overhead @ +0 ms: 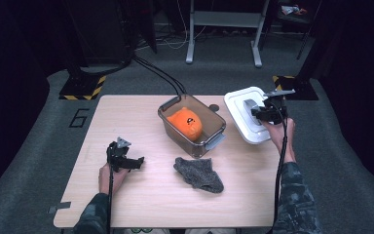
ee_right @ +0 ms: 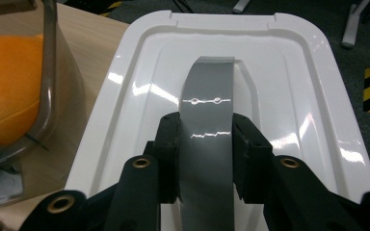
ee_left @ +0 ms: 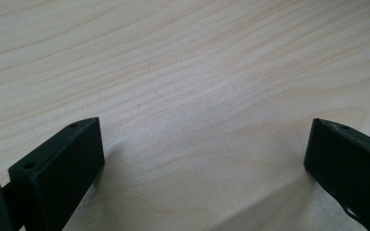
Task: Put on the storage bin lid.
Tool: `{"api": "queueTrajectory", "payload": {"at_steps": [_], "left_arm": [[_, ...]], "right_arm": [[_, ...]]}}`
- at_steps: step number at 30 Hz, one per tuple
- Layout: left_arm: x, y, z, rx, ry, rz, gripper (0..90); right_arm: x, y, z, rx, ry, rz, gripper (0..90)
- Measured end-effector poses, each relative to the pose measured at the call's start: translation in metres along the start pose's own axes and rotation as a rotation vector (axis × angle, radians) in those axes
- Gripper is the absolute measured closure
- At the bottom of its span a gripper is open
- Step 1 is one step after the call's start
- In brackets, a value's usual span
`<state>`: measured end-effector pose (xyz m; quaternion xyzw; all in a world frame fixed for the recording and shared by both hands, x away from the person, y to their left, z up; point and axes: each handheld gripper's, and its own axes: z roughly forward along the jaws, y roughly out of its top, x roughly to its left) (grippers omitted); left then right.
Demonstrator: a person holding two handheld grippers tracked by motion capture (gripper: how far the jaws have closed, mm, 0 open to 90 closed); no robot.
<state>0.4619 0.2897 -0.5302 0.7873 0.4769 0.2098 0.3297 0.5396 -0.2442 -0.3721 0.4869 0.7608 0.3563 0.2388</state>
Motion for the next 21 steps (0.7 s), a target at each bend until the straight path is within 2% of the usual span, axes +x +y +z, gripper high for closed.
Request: {"api": "queueTrajectory", "payload": {"at_steps": [10,12,21], "left_arm": [[0.000,0.000,0.000,-0.001,0.001,-0.003,0.0],[0.000,0.000,0.000,-0.001,0.001,-0.004,0.0],[0.000,0.000,0.000,-0.001,0.001,-0.003,0.0]], "right_arm": [[0.017,0.021,-0.010,-0.037,0.057,-0.024,67.2],[0.022,0.024,-0.011,-0.043,0.072,-0.022,67.2],[0.048,0.037,-0.005,-0.054,0.146,-0.063,67.2]]}}
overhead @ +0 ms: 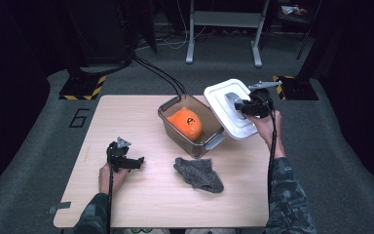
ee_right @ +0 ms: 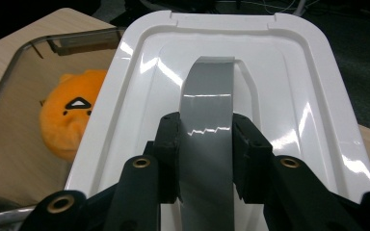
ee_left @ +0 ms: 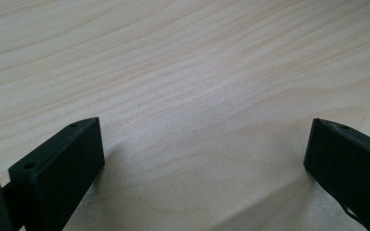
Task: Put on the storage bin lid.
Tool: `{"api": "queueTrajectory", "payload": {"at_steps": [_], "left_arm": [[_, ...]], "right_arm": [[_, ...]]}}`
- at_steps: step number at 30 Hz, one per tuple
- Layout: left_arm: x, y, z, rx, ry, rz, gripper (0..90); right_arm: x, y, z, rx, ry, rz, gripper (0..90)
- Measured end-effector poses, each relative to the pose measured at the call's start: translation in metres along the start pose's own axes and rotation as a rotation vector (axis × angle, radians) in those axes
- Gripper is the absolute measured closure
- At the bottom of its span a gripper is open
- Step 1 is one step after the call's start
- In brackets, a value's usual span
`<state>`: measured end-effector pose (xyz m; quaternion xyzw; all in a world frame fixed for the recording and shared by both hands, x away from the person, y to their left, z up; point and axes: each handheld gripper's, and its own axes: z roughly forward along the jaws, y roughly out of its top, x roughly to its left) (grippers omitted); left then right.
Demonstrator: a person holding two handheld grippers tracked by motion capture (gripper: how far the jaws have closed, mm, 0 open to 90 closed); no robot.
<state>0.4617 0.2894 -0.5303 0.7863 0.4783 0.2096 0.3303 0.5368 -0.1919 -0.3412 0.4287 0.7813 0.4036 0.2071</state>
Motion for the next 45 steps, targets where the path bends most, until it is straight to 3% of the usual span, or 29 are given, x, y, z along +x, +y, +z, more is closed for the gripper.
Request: {"api": "queueTrajectory", "payload": {"at_steps": [30,45], "left_arm": [[0.000,0.000,0.000,0.001,-0.001,0.000,0.0],[0.000,0.000,0.000,0.000,0.000,0.000,0.0]], "right_arm": [[0.065,0.021,0.046,0.041,0.178,-0.077,67.1],[0.087,0.023,0.075,0.082,0.235,-0.108,67.1]]}}
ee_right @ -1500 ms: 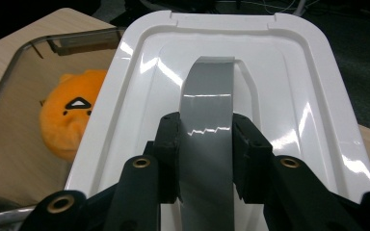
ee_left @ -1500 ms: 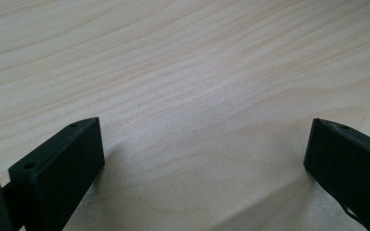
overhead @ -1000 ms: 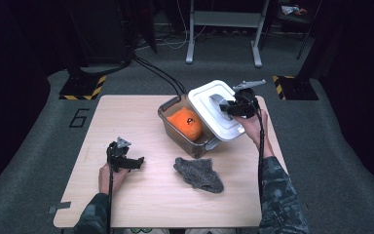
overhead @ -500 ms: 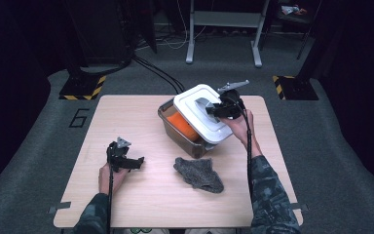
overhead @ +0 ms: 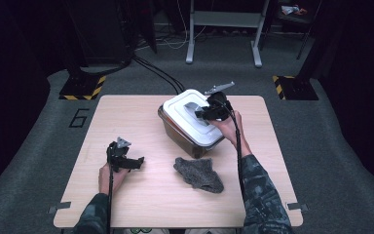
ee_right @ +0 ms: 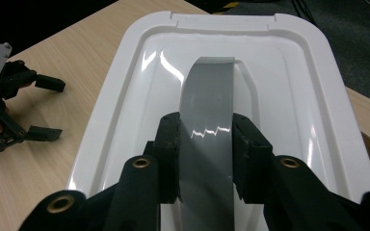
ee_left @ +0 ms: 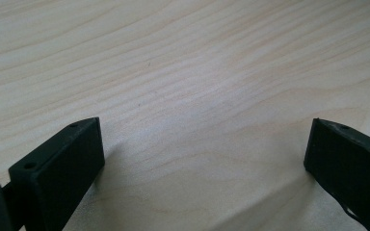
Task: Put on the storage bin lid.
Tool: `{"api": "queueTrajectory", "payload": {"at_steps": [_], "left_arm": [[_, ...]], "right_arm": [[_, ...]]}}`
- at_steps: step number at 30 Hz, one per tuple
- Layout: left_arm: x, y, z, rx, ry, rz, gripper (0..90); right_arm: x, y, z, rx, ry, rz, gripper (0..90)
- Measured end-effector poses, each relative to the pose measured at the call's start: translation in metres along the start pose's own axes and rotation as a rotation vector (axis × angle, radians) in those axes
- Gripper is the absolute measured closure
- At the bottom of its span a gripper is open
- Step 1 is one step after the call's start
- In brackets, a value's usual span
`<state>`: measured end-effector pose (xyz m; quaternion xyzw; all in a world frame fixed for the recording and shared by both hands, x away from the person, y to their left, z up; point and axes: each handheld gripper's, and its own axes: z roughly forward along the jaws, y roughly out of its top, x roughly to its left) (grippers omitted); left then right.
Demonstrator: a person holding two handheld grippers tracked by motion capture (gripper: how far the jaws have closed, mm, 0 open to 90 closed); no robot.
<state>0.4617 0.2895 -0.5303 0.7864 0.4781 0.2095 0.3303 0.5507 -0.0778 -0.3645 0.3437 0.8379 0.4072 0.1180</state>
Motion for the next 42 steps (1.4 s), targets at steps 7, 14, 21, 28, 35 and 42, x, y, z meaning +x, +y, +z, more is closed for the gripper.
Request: {"api": "queueTrajectory", "payload": {"at_steps": [7,14,21,28,35,42], "left_arm": [[0.000,0.000,0.000,0.000,0.000,0.001,0.0],[0.000,0.000,0.000,0.000,0.000,0.001,0.0],[0.000,0.000,0.000,0.000,0.000,0.001,0.0],[0.000,0.000,0.000,0.000,0.000,0.001,0.0],[0.000,0.000,0.000,0.000,0.000,0.001,0.0],[0.000,0.000,0.000,0.002,0.000,0.003,0.0]], "right_arm": [[0.004,0.003,0.011,0.025,0.014,-0.012,67.2],[0.009,0.006,0.021,0.036,0.024,-0.038,67.1],[0.011,0.005,0.024,0.039,0.013,-0.052,67.0],[0.012,0.005,0.023,0.031,-0.016,-0.055,52.8],[0.010,0.004,0.008,-0.012,-0.046,-0.038,22.3],[0.002,-0.002,-0.017,-0.033,-0.065,-0.017,13.8]]}}
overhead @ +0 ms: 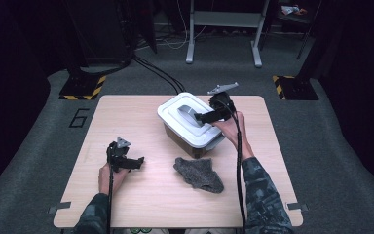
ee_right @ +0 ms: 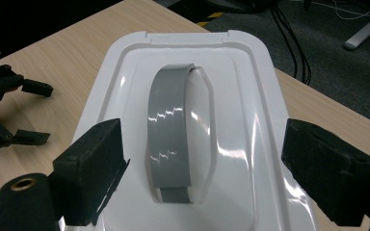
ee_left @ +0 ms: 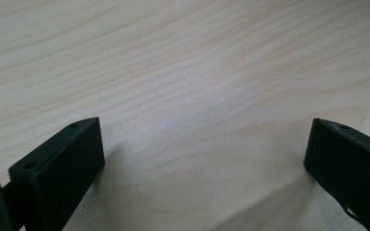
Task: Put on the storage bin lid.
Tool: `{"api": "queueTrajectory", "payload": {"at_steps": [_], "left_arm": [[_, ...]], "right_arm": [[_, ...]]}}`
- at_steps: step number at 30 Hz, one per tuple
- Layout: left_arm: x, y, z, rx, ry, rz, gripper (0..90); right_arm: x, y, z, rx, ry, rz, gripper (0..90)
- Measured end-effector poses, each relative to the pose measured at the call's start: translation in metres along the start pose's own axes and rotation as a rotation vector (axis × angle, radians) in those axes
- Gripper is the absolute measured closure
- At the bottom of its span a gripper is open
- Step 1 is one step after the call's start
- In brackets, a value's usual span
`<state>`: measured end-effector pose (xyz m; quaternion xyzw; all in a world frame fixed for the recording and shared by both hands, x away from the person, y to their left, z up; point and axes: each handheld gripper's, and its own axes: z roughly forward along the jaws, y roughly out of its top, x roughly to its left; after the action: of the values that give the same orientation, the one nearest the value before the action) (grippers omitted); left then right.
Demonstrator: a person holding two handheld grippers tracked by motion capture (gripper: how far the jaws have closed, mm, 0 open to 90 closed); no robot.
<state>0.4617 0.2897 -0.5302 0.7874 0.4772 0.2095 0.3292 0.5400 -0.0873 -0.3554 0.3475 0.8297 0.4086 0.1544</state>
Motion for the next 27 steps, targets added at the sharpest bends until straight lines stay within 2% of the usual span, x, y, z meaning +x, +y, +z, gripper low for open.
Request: {"api": "queueTrajectory", "payload": {"at_steps": [6,8,12,20,27], "left_arm": [[0.000,0.000,0.000,-0.001,0.000,0.000,0.0],[0.000,0.000,0.000,-0.001,0.000,0.000,0.0],[0.000,0.000,0.000,-0.001,0.000,0.000,0.0],[0.000,0.000,0.000,-0.001,0.000,0.000,0.0],[0.000,0.000,0.000,-0.001,0.000,-0.001,0.0]], "right_arm": [[-0.010,-0.008,-0.023,-0.030,-0.037,0.007,10.9],[-0.013,-0.013,-0.030,-0.035,-0.051,0.029,10.3],[-0.022,-0.023,-0.042,-0.039,-0.085,0.027,8.7],[-0.038,-0.054,-0.064,-0.034,-0.153,0.053,7.5],[-0.051,-0.088,-0.074,-0.038,-0.192,0.090,7.4]]}}
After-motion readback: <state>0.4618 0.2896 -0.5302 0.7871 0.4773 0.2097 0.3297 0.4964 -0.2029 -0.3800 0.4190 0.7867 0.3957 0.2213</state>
